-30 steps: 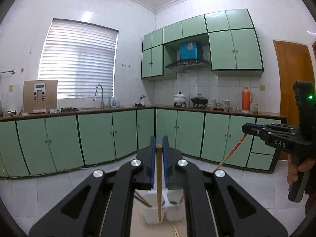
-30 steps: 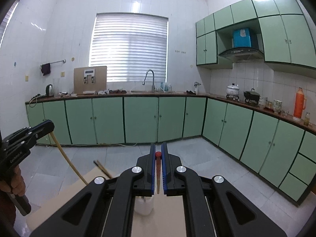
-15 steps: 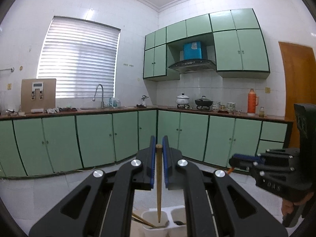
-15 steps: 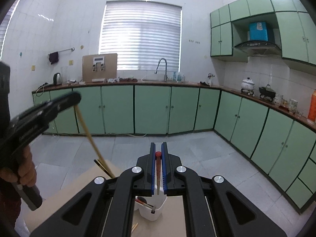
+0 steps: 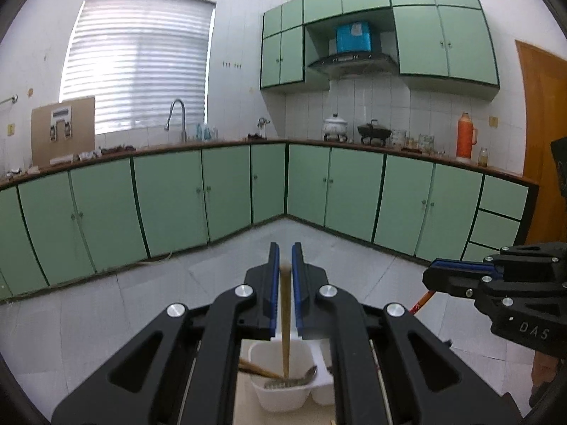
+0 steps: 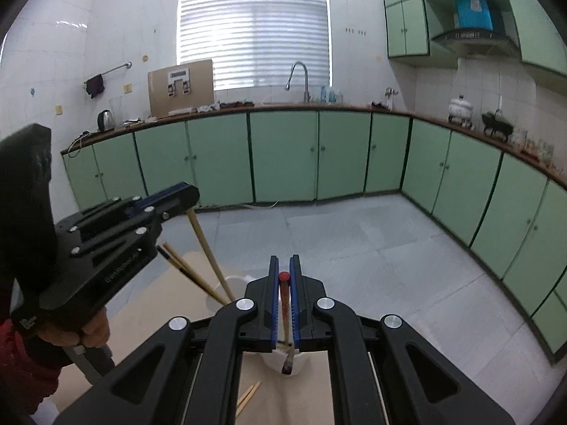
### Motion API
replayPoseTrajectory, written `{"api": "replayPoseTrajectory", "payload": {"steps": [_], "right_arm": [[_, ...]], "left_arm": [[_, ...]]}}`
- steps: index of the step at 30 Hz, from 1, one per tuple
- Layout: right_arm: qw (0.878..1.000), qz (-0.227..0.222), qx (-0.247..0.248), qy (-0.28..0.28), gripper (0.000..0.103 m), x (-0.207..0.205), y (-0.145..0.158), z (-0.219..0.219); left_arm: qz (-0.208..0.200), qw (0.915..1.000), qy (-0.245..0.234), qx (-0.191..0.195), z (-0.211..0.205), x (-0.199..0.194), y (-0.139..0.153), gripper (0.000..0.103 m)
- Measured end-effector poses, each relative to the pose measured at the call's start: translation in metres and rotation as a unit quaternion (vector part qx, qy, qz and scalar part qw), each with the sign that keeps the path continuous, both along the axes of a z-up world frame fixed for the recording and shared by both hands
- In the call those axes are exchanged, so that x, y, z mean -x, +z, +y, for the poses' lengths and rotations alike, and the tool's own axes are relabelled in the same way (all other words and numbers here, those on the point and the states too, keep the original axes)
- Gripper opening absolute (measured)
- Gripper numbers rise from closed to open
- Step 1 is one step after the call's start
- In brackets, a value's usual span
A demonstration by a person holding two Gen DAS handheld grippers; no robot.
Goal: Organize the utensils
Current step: 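Lower both chopsticks into the holder and open both tools, then move both open tools back toward the last red-patterned chopsticks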
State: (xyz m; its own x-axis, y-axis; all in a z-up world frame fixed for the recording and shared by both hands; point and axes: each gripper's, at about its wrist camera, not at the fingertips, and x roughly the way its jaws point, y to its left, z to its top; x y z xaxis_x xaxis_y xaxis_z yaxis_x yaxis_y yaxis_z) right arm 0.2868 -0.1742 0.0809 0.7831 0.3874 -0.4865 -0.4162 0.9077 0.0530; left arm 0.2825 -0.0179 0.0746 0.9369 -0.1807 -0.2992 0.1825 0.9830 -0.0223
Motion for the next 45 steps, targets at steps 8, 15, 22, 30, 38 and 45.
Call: {"api": "replayPoseTrajectory", "payload": {"steps": [8, 15, 22, 30, 38, 45], "right_arm": [[0.999, -0.016, -0.026, -0.029, 0.027, 0.016, 0.002, -0.017], [0.997, -0.044, -0.042, -0.052, 0.044, 0.052, 0.007, -0.025], [0.994, -0.066, -0.048, -0.067, 0.067, 0.098, 0.0, -0.025], [0.993, -0.066, -0.042, -0.083, 0.085, 0.149, -0.03, -0.021], [0.995, -0.011, -0.029, -0.093, 0.085, 0.173, -0.091, -0.005], [0.993, 0.034, -0.007, -0.111, 0.082, 0.194, -0.153, 0.009]], "left_arm": [[0.003, 1.0, 0.002, 0.003, 0.013, 0.021, -0.005, 0.027], [-0.009, 1.0, 0.001, 0.004, 0.015, 0.06, 0.001, 0.044], [-0.017, 0.9998, 0.0, 0.011, 0.019, 0.112, 0.0, 0.069], [0.003, 0.9999, 0.007, 0.013, 0.029, 0.156, -0.02, 0.079], [0.07, 0.9973, 0.023, 0.001, 0.041, 0.173, -0.068, 0.08], [0.135, 0.9903, 0.033, -0.013, 0.051, 0.183, -0.12, 0.08]]}}
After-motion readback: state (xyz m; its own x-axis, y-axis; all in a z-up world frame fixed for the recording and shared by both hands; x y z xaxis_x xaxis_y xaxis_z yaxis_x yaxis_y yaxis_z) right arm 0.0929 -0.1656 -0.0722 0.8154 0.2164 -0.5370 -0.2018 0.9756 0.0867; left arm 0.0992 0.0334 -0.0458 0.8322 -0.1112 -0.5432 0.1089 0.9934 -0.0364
